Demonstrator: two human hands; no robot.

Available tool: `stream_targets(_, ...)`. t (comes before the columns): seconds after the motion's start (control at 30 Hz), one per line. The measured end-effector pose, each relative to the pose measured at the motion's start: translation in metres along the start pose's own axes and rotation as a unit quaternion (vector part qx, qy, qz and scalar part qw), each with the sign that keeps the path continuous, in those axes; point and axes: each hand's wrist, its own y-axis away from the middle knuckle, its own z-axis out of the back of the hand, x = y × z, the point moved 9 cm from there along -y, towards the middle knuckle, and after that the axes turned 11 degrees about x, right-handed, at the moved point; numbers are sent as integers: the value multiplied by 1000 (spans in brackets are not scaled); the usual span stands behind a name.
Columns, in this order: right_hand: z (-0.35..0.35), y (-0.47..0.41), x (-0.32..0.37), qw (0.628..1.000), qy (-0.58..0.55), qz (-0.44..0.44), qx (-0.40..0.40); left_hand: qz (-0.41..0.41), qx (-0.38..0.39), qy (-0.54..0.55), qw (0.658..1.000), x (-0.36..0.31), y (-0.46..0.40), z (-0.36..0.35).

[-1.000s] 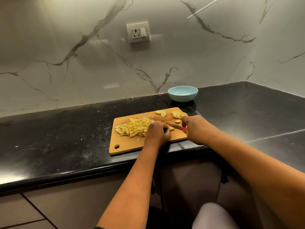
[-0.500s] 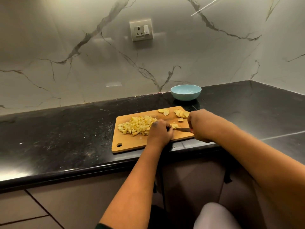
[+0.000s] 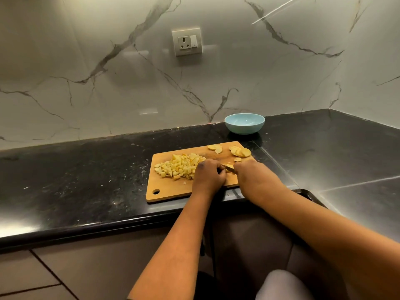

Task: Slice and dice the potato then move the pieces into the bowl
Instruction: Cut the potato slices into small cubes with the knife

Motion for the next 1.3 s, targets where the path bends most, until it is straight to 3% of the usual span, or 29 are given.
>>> stream_targets(0.47,23,3,-20,996,27,-19,78,15,-3,3,1000,2,0,1)
stream_targets(0.6,42,10,-55,990,-89,-23,103,-4,-13,-6,1000,2,0,0)
stream_targets(0.7,51,4,-68,984,-158,-24,75,-44,-35,-17,998,-4,3,1)
stream_targets(0.87,48,-8,-68,981,-183,-21,69,-82,-29,-116,989,-18,0,-6)
stream_targets(0.97,52,-13,-78,986,-155,-51,41,-8,18,-83,996,-11,-11,-16)
stream_targets(1.03,55,-15,-85,989,-132,-69,19,55,92,-89,990,-7,-19,-29)
stream_targets(1.13,46,-23,-86,991,-115,-61,16,39,169,-178,969,-18,-31,-40)
stream_targets(1.3,37,-37,-92,988,-147,-47,-22,32,207,-195,958,-11,-45,-37)
